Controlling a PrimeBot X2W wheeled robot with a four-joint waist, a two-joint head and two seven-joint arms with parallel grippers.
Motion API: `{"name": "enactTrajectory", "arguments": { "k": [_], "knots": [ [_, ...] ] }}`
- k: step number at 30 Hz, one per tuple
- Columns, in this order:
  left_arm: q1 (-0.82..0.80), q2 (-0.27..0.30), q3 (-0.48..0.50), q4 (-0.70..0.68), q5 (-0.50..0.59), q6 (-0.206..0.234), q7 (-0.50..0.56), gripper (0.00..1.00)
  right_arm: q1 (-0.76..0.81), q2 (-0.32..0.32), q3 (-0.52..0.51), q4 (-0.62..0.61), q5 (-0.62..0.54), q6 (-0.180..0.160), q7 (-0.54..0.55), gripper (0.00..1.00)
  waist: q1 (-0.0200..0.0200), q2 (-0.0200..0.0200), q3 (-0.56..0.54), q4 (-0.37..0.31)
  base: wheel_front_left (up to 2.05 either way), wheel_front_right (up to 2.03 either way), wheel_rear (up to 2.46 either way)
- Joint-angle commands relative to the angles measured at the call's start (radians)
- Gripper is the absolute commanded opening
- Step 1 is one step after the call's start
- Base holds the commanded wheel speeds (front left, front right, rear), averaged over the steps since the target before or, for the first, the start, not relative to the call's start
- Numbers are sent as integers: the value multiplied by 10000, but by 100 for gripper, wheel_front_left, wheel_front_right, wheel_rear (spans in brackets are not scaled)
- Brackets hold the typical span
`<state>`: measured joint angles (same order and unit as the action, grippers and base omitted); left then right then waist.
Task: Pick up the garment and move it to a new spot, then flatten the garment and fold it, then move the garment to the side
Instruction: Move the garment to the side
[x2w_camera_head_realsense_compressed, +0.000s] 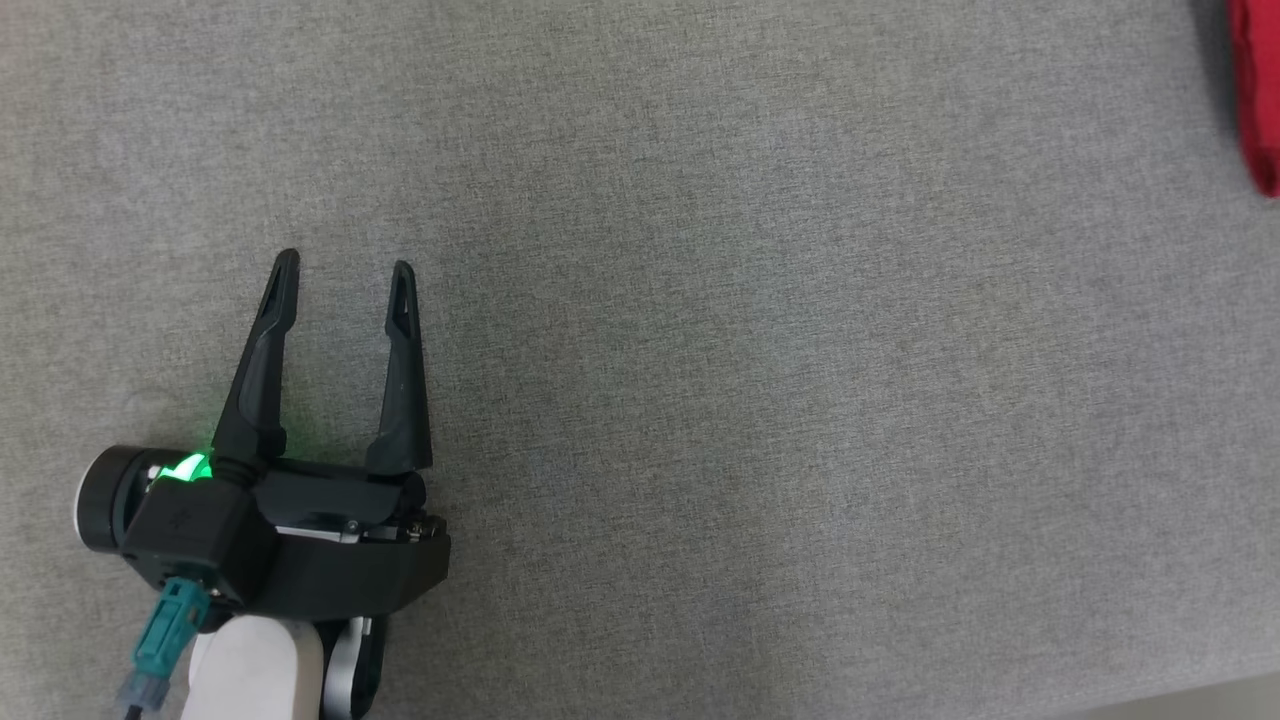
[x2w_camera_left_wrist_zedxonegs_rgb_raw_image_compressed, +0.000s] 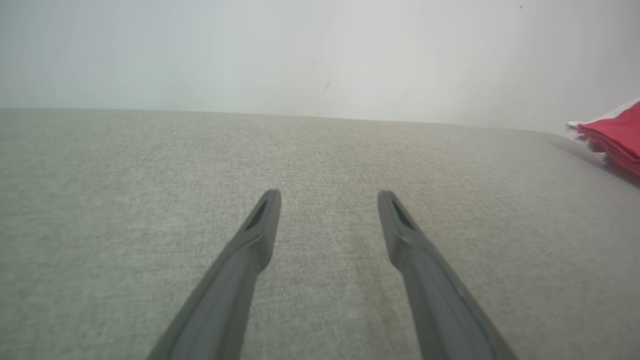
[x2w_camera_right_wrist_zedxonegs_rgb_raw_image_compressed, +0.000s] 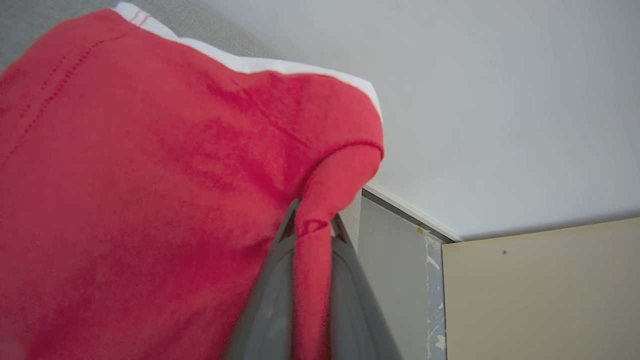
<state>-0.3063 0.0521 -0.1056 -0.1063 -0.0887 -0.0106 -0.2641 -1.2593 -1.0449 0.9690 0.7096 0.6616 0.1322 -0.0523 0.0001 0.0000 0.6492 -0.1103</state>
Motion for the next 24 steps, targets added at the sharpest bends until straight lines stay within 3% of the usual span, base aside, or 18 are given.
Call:
{"name": "enactTrajectory", "arguments": {
  "k": [1,6,7,8,9,18,24],
  "knots": [
    [60,23,13,110,94,-69,-3,100,-125,-96,13,32,-26,-31,38,0,-1,0,1,25,0,0,0],
    [68,17,1,19,103,-15,-3,100,-519,-234,194,304,52,-31,193,0,-1,0,52,90,0,0,0],
    [49,14,-9,13,98,2,-1,100,-635,-182,237,441,76,-31,222,31,-1,0,80,111,0,0,0],
    [45,15,-24,16,93,1,-1,100,-689,-147,258,514,58,-31,183,88,-1,0,92,123,0,0,0],
    [42,15,-25,31,83,7,-1,100,-719,-110,269,624,53,-31,164,100,-1,0,97,133,0,0,0],
    [255,12,123,266,-118,41,-3,100,-855,524,91,1681,-370,-31,-962,100,-1,0,-689,192,0,0,0],
    [867,4,433,468,-328,98,-4,100,-190,1555,-400,1919,13,-29,-1862,100,-1,0,-1970,261,0,0,0]
  ]
}}
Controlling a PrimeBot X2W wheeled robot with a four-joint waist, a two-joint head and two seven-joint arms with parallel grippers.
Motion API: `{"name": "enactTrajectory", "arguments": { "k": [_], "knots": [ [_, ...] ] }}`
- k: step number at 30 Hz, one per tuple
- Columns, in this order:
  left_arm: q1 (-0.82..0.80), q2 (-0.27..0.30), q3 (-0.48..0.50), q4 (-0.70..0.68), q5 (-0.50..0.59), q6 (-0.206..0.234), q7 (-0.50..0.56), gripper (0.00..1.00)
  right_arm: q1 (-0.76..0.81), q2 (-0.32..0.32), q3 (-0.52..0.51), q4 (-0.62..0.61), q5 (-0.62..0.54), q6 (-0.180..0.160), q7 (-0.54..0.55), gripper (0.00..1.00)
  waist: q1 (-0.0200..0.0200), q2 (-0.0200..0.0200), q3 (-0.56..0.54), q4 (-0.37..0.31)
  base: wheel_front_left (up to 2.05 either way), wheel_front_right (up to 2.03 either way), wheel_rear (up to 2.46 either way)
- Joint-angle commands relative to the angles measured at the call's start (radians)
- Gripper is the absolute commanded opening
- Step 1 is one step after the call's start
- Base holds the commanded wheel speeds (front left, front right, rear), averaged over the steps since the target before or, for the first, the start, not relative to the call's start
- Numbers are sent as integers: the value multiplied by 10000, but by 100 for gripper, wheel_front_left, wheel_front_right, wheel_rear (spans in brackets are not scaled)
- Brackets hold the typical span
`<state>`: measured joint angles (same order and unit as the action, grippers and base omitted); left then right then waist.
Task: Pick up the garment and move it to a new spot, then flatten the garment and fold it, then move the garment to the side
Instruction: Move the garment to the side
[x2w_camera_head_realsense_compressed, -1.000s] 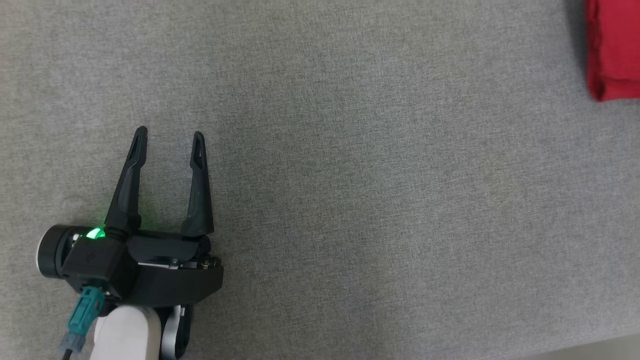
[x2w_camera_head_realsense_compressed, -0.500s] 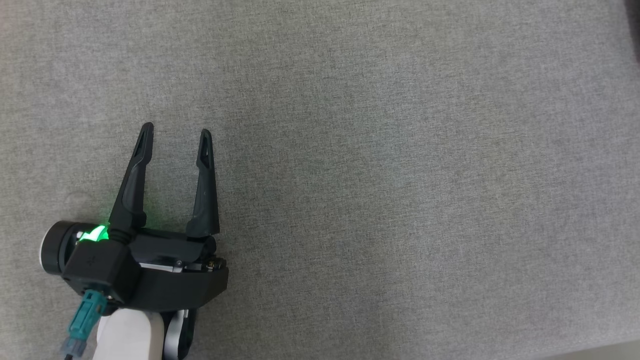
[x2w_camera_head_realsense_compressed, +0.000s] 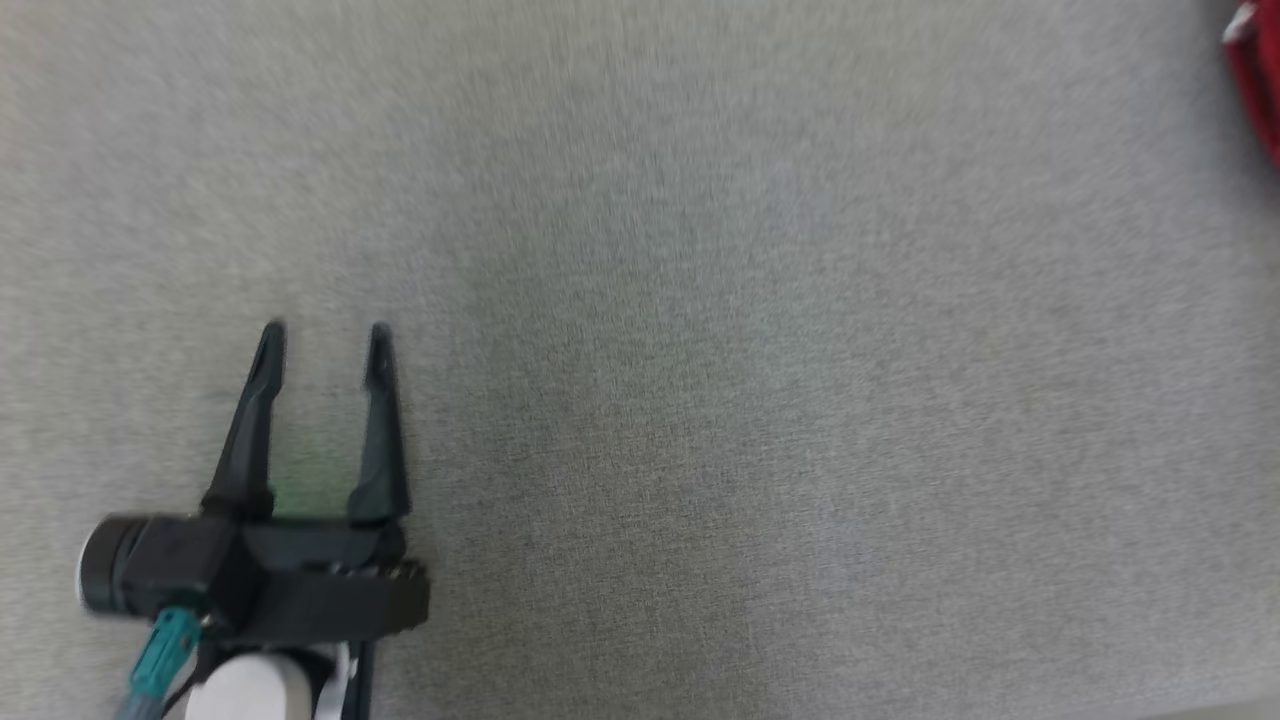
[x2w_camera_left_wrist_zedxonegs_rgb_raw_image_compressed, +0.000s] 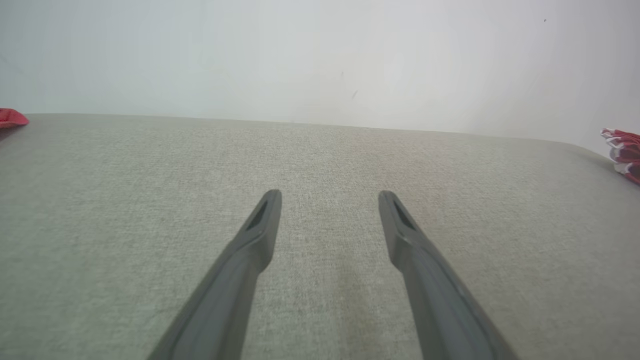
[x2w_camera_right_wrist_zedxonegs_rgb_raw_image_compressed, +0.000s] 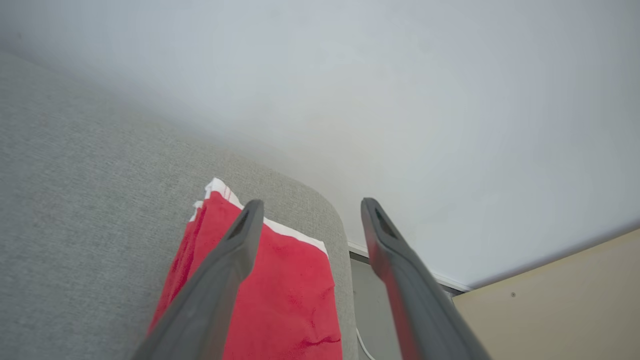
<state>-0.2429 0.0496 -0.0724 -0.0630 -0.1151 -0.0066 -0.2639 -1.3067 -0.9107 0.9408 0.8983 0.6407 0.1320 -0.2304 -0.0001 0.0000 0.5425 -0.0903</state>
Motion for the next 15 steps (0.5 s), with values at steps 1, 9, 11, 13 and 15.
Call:
{"name": "enactTrajectory", "arguments": {
  "k": [1,9,11,13,15],
  "knots": [
    [387,25,153,70,-102,59,-6,100,443,407,-233,0,293,-28,-157,100,1,0,-1142,78,0,0,0],
    [1547,22,725,126,-349,79,-7,100,2003,1769,-1687,-988,209,-28,-349,100,1,0,-2641,237,0,0,0],
    [1757,20,824,152,-365,69,-7,100,2674,2069,-2284,-1373,39,-28,-350,100,1,0,-2918,307,0,0,0],
    [1932,15,874,194,-426,54,-7,100,3346,2374,-2881,-1799,-170,-28,-336,100,1,0,-3180,399,0,0,0],
    [2074,21,896,229,-466,48,-7,100,4047,2665,-3522,-2289,-460,-28,-337,100,1,0,-3416,510,0,0,0]
  ]
}}
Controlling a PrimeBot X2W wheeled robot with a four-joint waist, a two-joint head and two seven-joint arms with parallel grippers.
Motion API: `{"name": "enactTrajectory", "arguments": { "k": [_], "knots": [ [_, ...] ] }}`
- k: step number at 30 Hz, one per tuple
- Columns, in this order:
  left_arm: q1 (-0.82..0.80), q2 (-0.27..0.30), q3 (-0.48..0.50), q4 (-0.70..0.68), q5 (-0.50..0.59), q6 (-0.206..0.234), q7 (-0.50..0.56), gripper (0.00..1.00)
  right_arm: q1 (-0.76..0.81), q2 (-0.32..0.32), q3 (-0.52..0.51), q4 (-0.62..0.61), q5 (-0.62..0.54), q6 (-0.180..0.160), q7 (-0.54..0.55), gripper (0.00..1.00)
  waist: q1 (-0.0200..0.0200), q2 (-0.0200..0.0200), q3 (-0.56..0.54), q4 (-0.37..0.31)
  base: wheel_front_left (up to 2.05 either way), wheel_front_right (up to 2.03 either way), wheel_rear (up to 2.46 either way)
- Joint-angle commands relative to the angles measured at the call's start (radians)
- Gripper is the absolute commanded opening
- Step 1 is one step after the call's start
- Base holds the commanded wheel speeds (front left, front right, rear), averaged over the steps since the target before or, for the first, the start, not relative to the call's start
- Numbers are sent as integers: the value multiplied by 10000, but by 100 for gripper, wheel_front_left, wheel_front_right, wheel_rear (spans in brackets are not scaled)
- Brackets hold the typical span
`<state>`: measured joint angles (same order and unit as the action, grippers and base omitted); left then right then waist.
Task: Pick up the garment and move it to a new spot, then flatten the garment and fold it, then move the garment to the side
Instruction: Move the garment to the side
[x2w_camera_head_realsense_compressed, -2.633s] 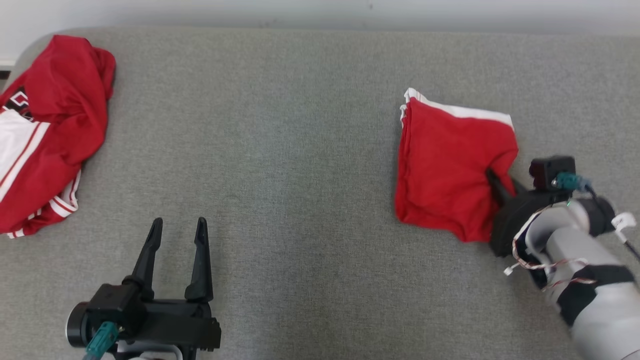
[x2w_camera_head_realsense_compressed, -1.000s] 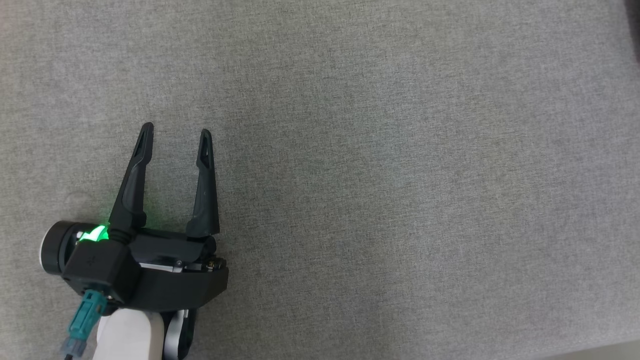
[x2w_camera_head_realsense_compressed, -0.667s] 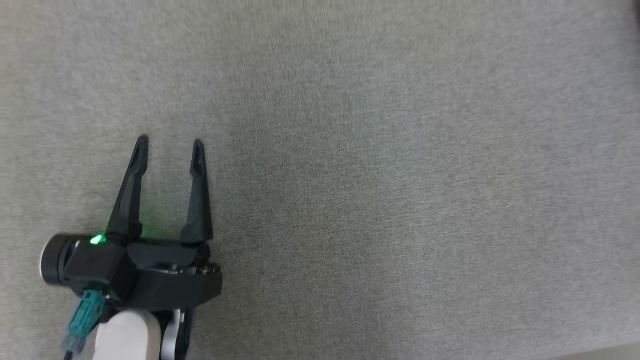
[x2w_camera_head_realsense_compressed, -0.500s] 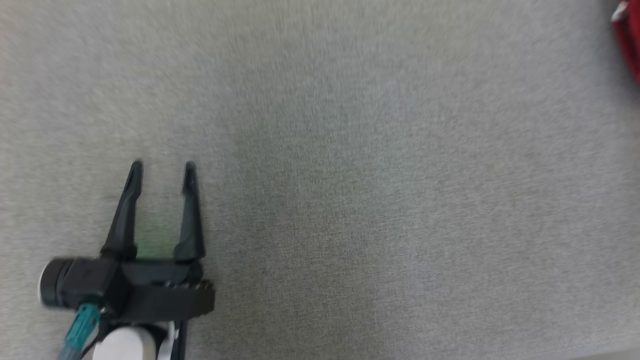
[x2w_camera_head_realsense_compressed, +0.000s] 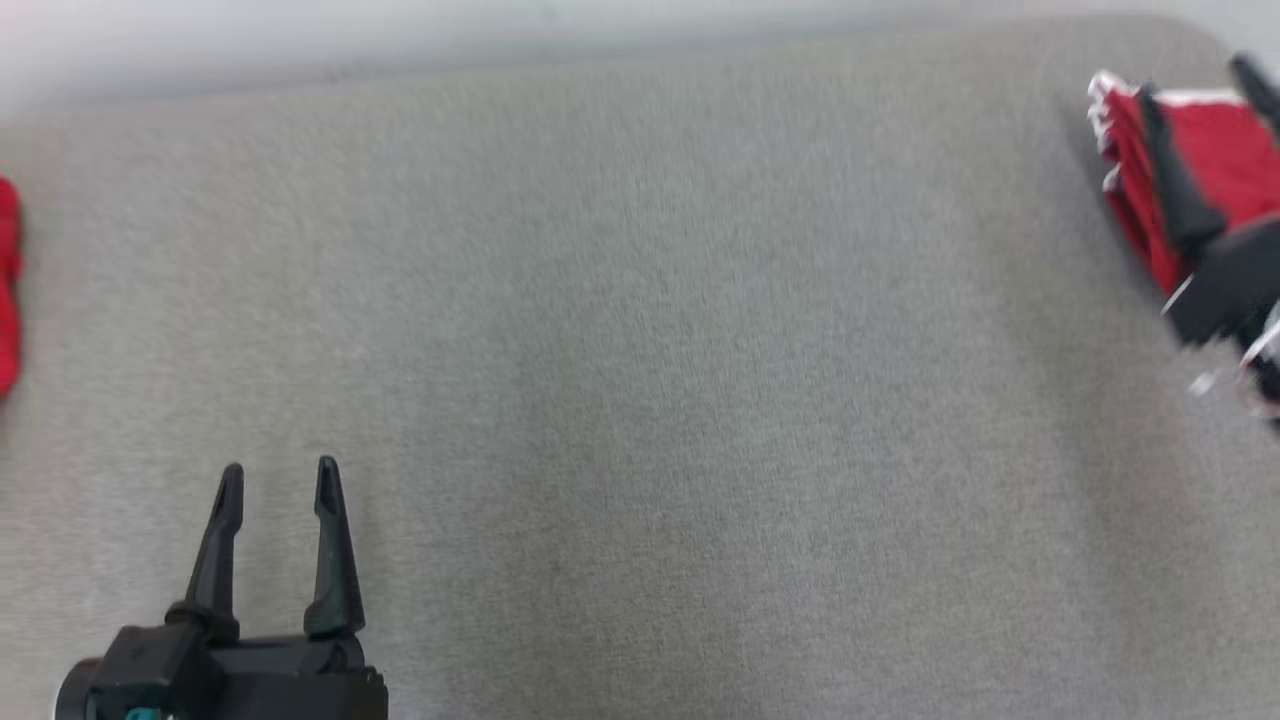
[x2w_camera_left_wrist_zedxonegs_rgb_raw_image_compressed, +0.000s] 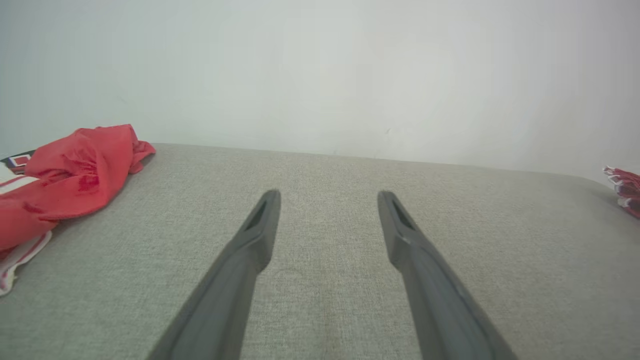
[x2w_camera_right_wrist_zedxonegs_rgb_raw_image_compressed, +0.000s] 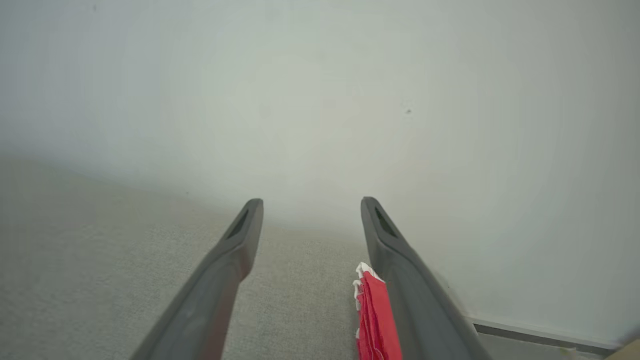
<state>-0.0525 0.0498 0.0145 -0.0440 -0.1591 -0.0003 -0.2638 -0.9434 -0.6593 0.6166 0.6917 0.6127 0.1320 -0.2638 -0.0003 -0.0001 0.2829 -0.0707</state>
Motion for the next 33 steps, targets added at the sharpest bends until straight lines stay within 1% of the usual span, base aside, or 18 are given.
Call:
{"name": "enactTrajectory", "arguments": {
  "k": [1,2,3,4,10,13,20,26,33],
  "knots": [
    [251,18,66,67,-51,-24,-9,100,815,316,-607,-481,-336,-28,-3,100,3,1,-918,357,0,0,0],
    [293,17,79,107,-72,-46,-8,100,1213,476,-946,-732,-474,-28,-1,100,3,1,-1025,410,0,0,0],
    [293,17,79,107,-72,-46,-8,100,1213,476,-946,-732,-474,-28,-1,100,3,1,-1025,410,0,0,0],
    [317,15,99,122,-91,-56,-9,100,1588,635,-1240,-984,-626,-28,-2,100,3,1,-1109,457,0,0,0],
    [481,16,131,308,-167,-138,-9,100,3976,1866,-3067,-2516,-1625,-28,-3,100,3,1,-1602,767,0,0,0],
    [558,16,154,414,-204,-155,-9,100,5032,2420,-3746,-3181,-1922,-28,-3,100,3,1,-1773,890,0,0,0],
    [620,15,210,750,-104,-340,-9,100,7185,3427,-4586,-4292,-2421,-28,-4,100,3,1,-2172,1042,0,0,0],
    [852,14,306,928,-56,-475,-9,100,8846,4164,-5123,-5007,-2730,-28,-4,100,3,1,-2512,937,0,0,0],
    [1063,15,421,1084,-8,-592,-9,100,9931,4803,-5603,-5570,-3119,-28,-4,100,3,1,-2700,843,0,0,0]
  ]
}}
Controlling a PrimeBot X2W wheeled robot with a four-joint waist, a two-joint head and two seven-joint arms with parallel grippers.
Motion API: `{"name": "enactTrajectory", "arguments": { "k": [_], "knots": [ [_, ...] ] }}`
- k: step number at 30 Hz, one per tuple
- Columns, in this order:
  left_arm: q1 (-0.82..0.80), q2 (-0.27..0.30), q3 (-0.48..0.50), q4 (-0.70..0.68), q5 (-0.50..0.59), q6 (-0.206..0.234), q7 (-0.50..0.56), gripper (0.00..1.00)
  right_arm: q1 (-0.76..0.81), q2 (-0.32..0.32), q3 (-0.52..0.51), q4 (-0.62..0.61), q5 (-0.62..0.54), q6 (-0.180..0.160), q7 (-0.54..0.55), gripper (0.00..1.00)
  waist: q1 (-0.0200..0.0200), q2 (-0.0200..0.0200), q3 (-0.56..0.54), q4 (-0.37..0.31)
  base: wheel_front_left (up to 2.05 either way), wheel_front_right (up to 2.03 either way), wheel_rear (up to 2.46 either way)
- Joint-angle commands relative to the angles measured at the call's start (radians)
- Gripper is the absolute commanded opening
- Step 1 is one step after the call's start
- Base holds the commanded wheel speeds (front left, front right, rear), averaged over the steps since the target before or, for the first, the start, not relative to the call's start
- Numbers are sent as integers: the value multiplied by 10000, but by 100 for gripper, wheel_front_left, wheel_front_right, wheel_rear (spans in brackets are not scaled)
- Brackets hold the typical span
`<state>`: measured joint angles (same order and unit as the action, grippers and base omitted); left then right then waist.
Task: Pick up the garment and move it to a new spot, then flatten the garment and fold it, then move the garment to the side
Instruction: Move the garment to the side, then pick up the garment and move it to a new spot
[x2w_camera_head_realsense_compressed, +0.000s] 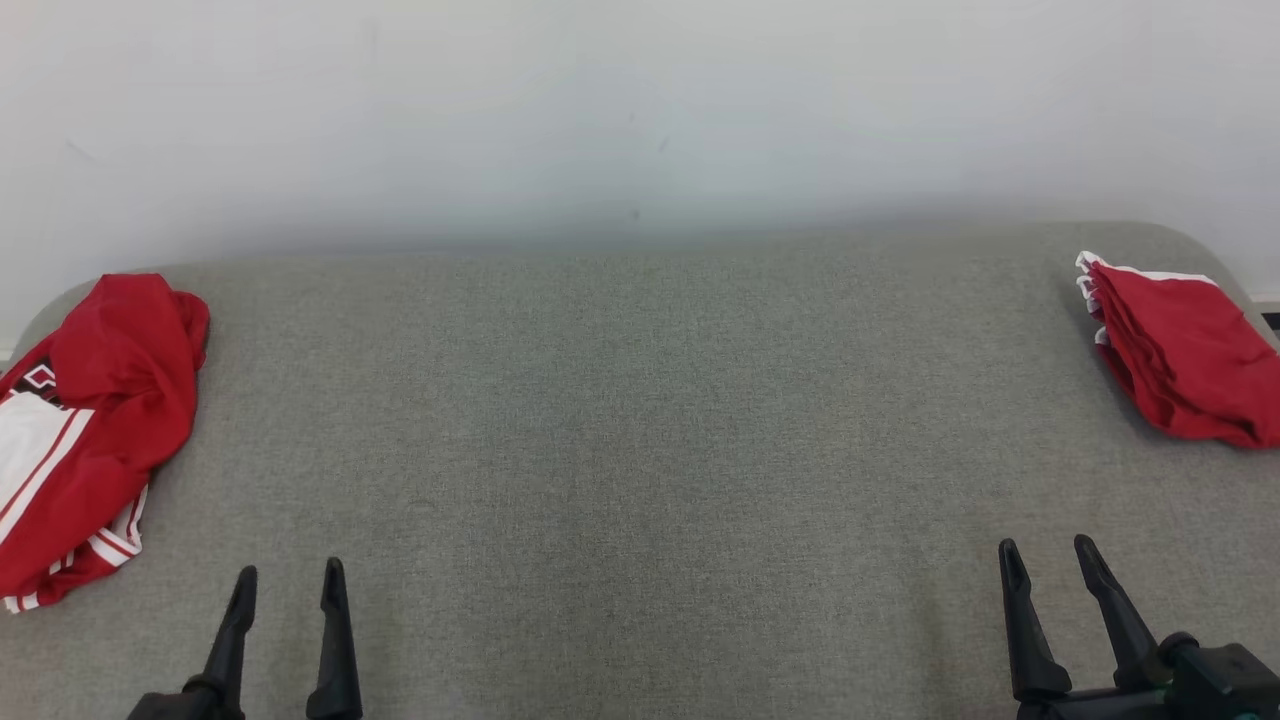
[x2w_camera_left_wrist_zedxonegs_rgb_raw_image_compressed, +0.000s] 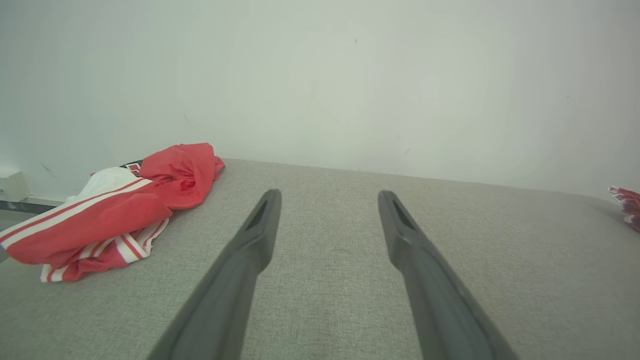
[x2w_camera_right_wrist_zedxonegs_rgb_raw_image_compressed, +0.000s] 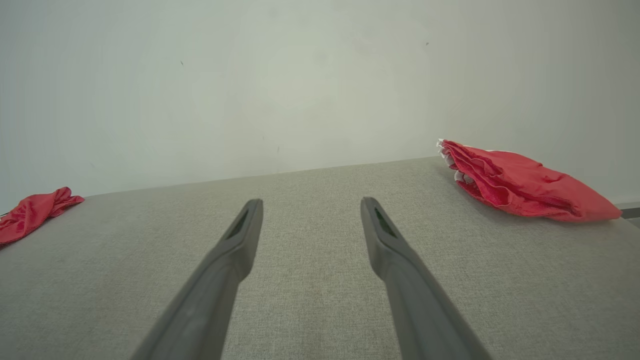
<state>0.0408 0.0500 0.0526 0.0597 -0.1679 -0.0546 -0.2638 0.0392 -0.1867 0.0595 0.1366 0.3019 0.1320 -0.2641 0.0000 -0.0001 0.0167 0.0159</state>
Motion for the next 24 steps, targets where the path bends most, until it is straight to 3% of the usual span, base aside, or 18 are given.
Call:
{"name": "enactTrajectory", "arguments": {
  "k": [1,24],
  "knots": [
    [139,13,27,80,156,-64,-8,100,163,159,-115,-60,-28,-28,-1,100,0,1,-78,-24,0,0,0],
    [91,17,163,212,498,-334,-9,100,374,558,-328,-66,-258,-28,52,100,0,1,-235,347,0,0,0]
  ]
}}
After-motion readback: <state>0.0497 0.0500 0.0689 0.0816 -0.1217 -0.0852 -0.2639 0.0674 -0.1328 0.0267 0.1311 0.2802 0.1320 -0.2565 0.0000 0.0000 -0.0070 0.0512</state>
